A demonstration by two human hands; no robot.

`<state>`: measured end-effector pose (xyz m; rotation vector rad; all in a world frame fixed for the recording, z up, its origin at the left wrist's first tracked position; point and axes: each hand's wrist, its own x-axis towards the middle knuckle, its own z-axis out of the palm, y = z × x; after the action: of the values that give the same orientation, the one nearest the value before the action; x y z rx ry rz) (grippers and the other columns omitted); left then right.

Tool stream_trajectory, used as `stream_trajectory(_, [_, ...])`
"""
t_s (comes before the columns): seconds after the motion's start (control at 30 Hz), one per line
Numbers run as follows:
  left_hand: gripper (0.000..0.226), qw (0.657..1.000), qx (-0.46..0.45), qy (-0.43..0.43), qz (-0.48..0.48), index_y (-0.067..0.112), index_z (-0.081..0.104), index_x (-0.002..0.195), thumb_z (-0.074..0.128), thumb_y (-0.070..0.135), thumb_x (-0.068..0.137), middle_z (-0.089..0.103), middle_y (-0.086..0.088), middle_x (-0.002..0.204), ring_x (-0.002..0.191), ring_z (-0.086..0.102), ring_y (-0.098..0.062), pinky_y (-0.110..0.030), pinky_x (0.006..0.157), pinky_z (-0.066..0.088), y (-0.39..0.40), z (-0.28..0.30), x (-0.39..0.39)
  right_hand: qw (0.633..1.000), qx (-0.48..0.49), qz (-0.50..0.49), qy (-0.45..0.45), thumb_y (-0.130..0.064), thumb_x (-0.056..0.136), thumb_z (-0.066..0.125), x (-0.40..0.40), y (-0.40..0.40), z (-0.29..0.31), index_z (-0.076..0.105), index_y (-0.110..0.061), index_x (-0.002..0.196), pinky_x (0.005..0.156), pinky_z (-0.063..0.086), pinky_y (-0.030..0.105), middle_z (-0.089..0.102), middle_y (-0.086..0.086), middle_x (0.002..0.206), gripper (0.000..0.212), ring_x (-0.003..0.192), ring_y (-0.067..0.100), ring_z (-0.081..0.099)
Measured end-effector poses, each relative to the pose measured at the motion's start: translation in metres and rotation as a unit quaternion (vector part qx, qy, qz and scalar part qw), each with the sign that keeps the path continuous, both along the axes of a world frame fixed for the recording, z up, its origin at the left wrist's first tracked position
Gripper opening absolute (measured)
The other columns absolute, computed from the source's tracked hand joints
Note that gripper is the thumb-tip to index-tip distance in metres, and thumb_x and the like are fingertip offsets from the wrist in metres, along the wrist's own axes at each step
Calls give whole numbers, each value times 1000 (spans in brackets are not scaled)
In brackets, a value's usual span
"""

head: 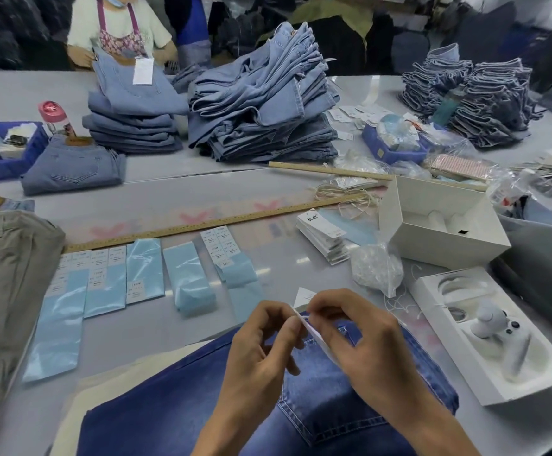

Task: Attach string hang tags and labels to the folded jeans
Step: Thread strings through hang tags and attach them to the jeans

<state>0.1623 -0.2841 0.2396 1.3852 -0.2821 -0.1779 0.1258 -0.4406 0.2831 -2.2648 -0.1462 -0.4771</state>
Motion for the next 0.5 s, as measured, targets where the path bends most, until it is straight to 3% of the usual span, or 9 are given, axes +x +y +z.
stream_trajectory(0.1, [4,982,142,-110,55,35,60,91,63,34,95,66,6,84,69,61,-19,-38,52,53,10,2,9,999,6,-35,-21,-7,90,73,0,-1,-2,69,-18,106,84,55,25,68,-11,102,20,96,8,67])
stream_trajectory(0.2, [11,916,292,-266,75,33,56,92,56,38,101,62,13,82,67,57,-11,-33,57,53,18,7,16,997,58,-37,-27,-19,92,70,-2,-1,-2,67,-23,113,85,55,24,68,-12,107,21,100,12,68])
stream_trajectory(0.3, [14,915,285,-280,65,30,56,95,52,43,99,60,15,84,69,56,-7,-28,58,51,17,17,17,997,75,-14,-18,-33,89,75,-5,5,-3,65,-24,120,83,55,22,68,-11,104,34,97,15,69])
stream_trajectory(0.5, [13,945,221,-237,38,35,54,92,50,46,96,62,18,91,75,61,-14,-16,58,47,14,21,11,989,-19,-113,-95,-7,86,79,-6,3,-12,70,-16,104,75,50,12,67,-12,90,21,81,2,65])
